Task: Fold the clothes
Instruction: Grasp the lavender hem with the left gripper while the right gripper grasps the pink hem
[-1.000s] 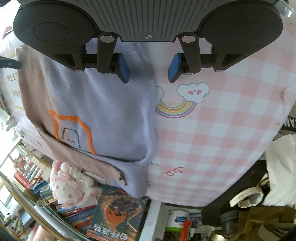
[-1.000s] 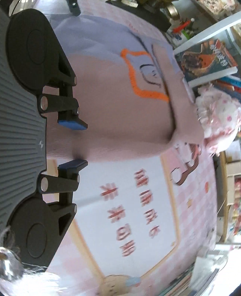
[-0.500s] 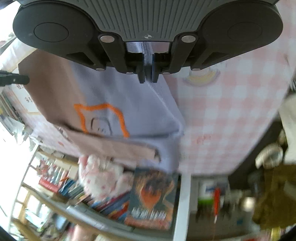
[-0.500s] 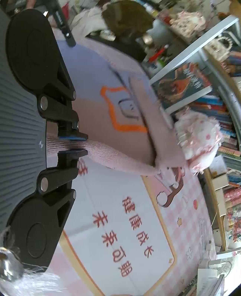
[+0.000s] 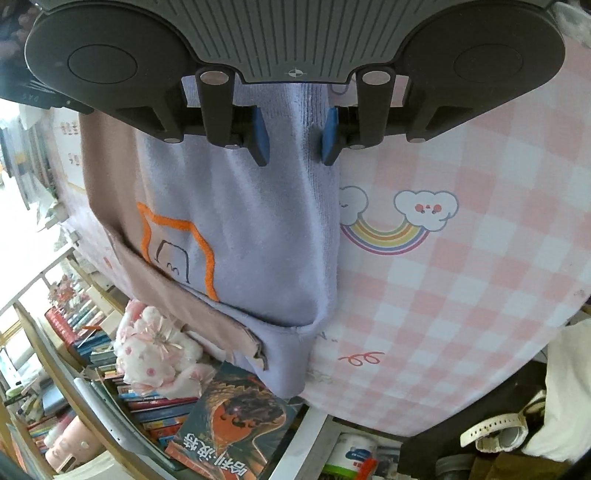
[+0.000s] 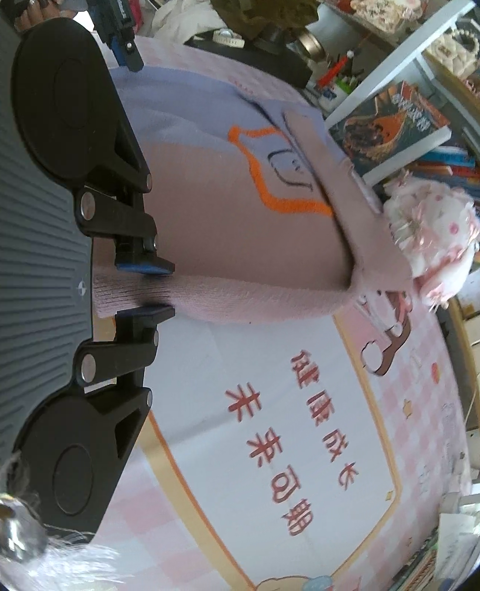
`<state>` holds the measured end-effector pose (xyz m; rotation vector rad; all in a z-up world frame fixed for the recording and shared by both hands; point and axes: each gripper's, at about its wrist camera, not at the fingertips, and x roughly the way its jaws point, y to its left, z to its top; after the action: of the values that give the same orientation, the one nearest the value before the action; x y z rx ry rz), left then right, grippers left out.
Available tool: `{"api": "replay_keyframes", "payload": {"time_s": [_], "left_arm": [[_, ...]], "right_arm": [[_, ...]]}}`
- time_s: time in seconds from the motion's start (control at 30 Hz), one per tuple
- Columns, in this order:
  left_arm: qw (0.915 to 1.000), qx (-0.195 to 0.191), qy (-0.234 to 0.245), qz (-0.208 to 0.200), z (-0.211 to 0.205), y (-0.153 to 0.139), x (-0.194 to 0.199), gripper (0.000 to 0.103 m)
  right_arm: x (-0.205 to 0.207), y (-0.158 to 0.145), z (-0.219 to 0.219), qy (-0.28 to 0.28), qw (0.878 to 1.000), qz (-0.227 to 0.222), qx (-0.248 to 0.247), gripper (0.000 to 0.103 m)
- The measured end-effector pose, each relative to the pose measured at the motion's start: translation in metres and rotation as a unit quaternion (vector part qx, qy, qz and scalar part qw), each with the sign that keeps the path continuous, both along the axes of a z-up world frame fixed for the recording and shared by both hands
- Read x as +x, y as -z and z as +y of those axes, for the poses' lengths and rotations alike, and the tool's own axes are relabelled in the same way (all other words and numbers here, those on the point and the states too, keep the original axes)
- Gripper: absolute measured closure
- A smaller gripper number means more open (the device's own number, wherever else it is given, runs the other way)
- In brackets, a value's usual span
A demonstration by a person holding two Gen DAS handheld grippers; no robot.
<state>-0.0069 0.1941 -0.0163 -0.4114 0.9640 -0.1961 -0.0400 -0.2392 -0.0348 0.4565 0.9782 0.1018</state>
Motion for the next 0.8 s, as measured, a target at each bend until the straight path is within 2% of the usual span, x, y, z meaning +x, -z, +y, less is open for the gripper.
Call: {"api": "replay_keyframes", "payload": {"time_s": [0.1,0.23,0.3,0.4,0.47,0.6,0.63,0.67,0.7,0.8], "left_arm": [[0.9988,0.047,0.005,-0.006,-0.006,0.0,0.001,0.066],[0.9975,0.056,0.039,-0.016,-0.023,0.002,0.005,0.071],[0.9983,0.034,0.043,-0.019,-0.027,-0.001,0.005,0.078],[0.998,0.021,0.051,-0.03,-0.031,-0.008,0.003,0.077],[0.9981,0.031,0.05,-0.018,-0.031,-0.007,0.002,0.075],[0.9996,-0.007,0.023,0.014,-0.016,0.007,0.0,0.078],[0.9995,-0.018,0.019,0.017,-0.013,0.009,0.0,0.083],[0.9992,-0.028,0.017,0.022,-0.01,0.012,0.0,0.093],[0.9987,-0.041,0.013,0.027,-0.007,0.016,0.0,0.099],[0.9969,-0.07,0.0,0.036,0.006,0.02,-0.008,0.1]], "right_arm": [[0.0,0.002,-0.003,0.006,1.0,0.0,0.006,0.083],[0.001,0.002,-0.001,0.005,1.0,-0.004,0.001,0.083],[0.001,0.001,0.001,0.003,1.0,-0.005,-0.003,0.083],[0.0,0.0,0.002,0.002,1.0,-0.004,-0.005,0.083],[-0.002,0.001,0.002,0.002,1.0,-0.004,-0.004,0.083],[-0.004,0.002,0.001,0.002,1.0,-0.005,-0.001,0.083],[-0.004,0.002,0.001,0.001,1.0,-0.006,-0.001,0.084],[-0.004,0.002,0.001,-0.002,1.0,-0.004,-0.002,0.087],[-0.004,0.002,0.001,-0.005,1.0,-0.002,-0.001,0.092],[-0.007,0.001,-0.002,-0.016,1.0,0.008,0.016,0.093]]}}
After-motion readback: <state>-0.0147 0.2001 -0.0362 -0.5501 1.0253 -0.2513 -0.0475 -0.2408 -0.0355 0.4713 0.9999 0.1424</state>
